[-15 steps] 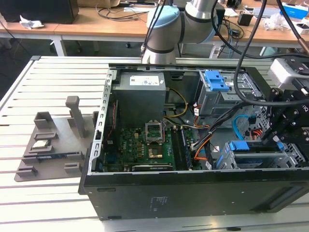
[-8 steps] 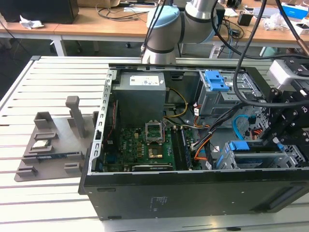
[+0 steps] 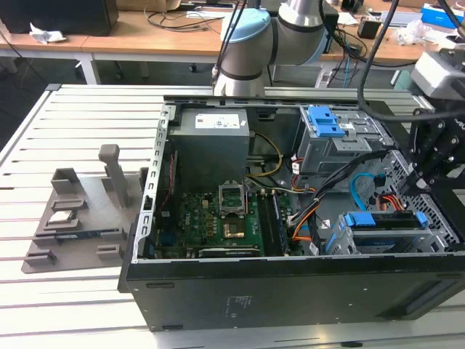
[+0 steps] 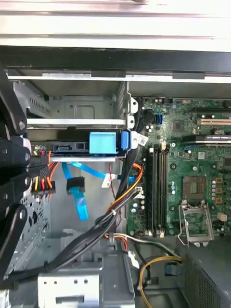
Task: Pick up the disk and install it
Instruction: 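Insert the first disk wire, then insert the second disk wire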
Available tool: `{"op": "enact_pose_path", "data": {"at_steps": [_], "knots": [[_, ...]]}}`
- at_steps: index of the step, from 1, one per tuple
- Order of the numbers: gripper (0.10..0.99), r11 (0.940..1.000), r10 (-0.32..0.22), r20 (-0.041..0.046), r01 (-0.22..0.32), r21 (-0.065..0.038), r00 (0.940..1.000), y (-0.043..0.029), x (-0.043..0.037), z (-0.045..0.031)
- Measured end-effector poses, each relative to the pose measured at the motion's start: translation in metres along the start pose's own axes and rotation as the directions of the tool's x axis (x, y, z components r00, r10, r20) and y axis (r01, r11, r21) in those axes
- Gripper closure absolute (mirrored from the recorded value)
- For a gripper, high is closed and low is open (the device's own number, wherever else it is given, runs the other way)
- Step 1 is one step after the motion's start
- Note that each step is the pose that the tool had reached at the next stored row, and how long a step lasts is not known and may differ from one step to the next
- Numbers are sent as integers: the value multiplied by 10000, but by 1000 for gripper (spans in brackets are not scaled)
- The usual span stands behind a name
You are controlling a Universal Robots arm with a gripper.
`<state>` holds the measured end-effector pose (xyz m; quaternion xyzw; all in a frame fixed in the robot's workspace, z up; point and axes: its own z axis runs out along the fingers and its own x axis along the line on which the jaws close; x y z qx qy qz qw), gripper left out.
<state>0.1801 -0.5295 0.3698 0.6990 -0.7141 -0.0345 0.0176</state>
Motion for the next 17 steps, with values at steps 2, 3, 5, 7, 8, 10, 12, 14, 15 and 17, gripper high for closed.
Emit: {"op": "enact_pose_path", "data": {"at_steps": [2, 3, 5, 7, 8, 10, 12, 14, 15, 17], "knots": [[980, 10000, -1, 2, 1, 0, 10000, 13, -18, -176], [980, 10000, 0, 3, 0, -1, 10000, 16, -19, -212], [980, 10000, -1, 3, 1, -1, 10000, 18, -20, -250], [980, 10000, -1, 4, 1, 0, 10000, 18, -20, -251], [980, 10000, -1, 3, 1, -1, 10000, 19, -20, -252], [980, 10000, -1, 3, 1, -1, 10000, 18, -20, -252], [980, 10000, -1, 3, 1, 0, 10000, 19, -20, -253], [980, 10000, -1, 3, 1, 0, 10000, 19, -20, -254], [918, 10000, -1, 3, 1, -1, 10000, 19, -20, -254], [725, 10000, -1, 3, 1, 0, 10000, 19, -21, -255]]}}
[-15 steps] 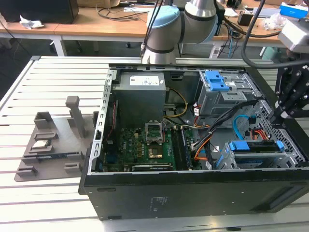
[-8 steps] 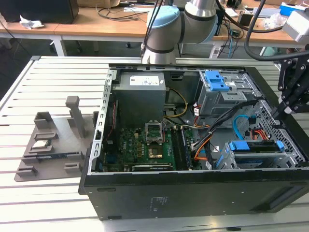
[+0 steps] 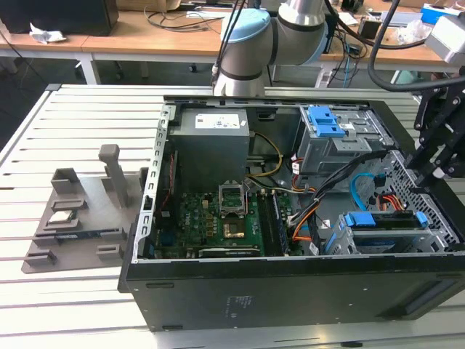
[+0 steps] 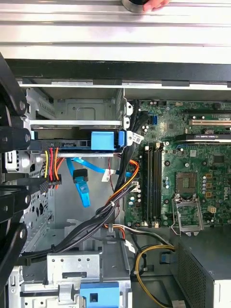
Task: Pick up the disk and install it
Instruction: 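Insert the second disk wire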
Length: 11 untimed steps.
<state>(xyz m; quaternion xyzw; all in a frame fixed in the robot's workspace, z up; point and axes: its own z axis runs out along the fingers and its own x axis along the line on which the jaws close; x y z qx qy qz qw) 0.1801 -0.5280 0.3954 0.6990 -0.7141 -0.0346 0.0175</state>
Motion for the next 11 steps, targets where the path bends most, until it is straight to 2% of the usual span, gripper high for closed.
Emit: {"op": "enact_pose_path", "data": {"at_steps": [4, 6, 8, 10, 11], "knots": [[725, 10000, -1, -1, 1, 0, 10000, 33, -24, 16], [725, 10000, 0, 0, 0, 0, 10000, 132, -68, 69], [725, 10000, -1, 1, 1, 0, 10000, 201, -78, 108], [725, 10000, -3, 0, 3, 0, 10000, 330, -94, 176], [725, 10000, -11, -1, 11, 0, 10000, 355, -92, 201]]}}
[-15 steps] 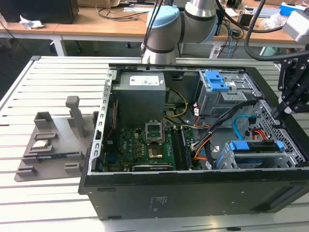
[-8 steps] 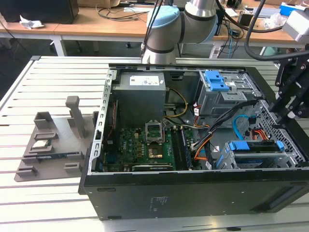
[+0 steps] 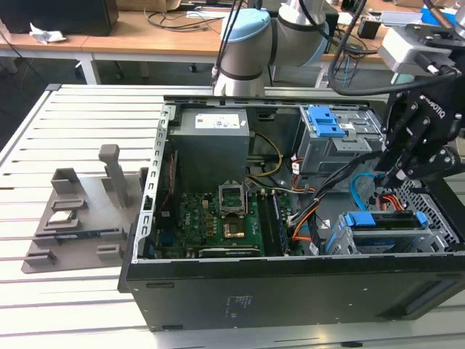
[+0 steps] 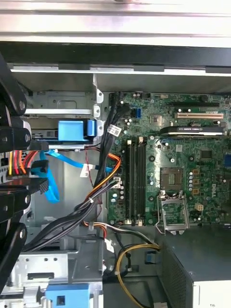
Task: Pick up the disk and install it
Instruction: 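Insert the second disk wire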
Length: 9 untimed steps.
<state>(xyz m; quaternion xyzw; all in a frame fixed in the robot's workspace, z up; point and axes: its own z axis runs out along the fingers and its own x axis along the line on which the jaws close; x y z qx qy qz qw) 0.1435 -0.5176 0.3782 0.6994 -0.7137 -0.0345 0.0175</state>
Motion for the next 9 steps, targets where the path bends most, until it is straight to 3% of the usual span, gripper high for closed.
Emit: {"op": "enact_pose_path", "data": {"at_steps": [2, 7, 8, 9], "knots": [[725, 10000, -45, -3, 45, -2, 10000, 40, 2, 55], [737, 10000, -54, -4, 54, -2, 10000, 41, 2, 59], [871, 10000, -55, -5, 55, -1, 10000, 41, 2, 59], [871, 10000, -55, -5, 55, -2, 10000, 41, 2, 59]]}}
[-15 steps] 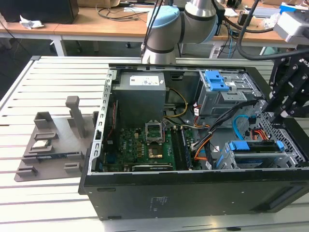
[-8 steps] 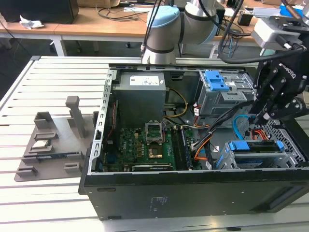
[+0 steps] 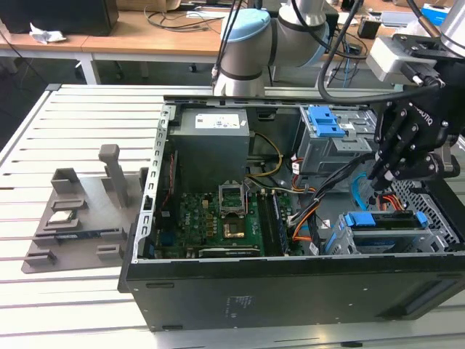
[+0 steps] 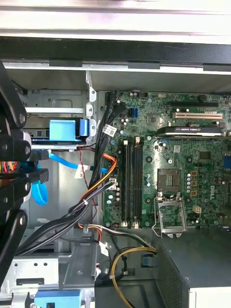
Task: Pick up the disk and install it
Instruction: 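Insert the second disk wire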
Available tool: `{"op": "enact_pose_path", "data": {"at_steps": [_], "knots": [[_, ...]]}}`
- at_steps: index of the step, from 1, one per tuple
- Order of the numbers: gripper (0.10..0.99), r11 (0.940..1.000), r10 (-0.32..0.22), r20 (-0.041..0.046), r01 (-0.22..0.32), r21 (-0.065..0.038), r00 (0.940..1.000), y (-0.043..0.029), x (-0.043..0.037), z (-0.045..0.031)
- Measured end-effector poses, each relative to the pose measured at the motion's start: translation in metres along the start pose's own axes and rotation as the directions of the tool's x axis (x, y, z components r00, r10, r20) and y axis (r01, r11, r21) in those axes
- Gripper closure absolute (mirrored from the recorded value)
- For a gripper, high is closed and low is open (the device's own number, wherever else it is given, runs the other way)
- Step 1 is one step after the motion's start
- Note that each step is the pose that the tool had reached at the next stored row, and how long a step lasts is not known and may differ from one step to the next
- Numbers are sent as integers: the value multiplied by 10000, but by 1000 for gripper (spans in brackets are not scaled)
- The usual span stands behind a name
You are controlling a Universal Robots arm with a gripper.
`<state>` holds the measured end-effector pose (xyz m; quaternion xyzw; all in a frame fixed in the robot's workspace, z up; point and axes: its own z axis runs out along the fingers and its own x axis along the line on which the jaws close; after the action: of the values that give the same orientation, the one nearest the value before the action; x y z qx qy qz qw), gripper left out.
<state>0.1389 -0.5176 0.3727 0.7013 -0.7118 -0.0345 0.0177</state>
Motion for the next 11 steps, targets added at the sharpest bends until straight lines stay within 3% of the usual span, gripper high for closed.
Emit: {"op": "enact_pose_path", "data": {"at_steps": [1, 4, 8, 11], "knots": [[925, 10000, -1, 0, 1, 0, 10000, 0, 0, 0], [925, 10000, -2, 0, 2, 0, 10000, 0, 2, 0], [925, 10000, -2, -3, 2, 0, 10000, -3, 182, -1], [925, 10000, -2, -6, 2, -4, 10000, -28, 230, 52]]}}
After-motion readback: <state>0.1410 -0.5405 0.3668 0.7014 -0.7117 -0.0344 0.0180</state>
